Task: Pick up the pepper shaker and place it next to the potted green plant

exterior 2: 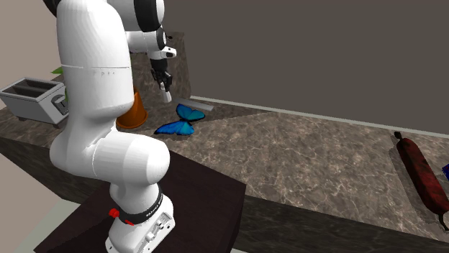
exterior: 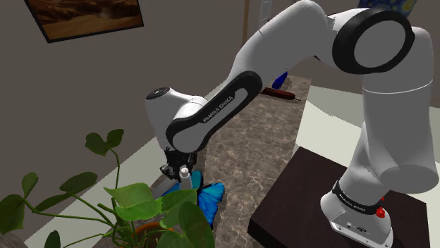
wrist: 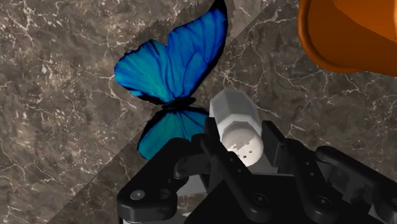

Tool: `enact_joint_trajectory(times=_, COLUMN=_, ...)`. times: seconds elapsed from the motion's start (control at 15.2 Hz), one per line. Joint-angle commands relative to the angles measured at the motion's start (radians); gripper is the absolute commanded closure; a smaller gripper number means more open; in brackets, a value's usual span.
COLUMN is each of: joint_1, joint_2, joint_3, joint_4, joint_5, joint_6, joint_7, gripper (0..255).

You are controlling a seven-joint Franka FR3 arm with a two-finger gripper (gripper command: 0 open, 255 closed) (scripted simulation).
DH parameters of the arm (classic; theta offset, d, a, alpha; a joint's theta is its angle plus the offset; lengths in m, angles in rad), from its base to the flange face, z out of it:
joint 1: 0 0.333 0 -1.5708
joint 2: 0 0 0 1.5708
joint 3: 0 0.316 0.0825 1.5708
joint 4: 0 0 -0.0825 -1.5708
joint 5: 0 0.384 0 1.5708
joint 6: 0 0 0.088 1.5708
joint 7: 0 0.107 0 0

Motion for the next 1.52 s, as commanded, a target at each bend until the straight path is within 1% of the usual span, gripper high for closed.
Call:
enact_joint_trajectory(times=0.0, joint_1=0.002, joint_2=0.019, joint_3=-0.004, joint_4=0.0, joint_5=-0.007, joint_6=0.019, joint_7=0.002, gripper=255)
enact_joint_trajectory(times=0.73, joint_1=0.019, joint_2=0.123, joint_3=-0.027, joint_4=-0.008, joint_5=-0.042, joint_6=0.127, joint_7=0.022, gripper=255)
enact_joint_trajectory(times=1.45, joint_1=0.04, joint_2=0.24, joint_3=-0.055, joint_4=0.012, joint_5=-0.076, joint_6=0.224, joint_7=0.041, gripper=255)
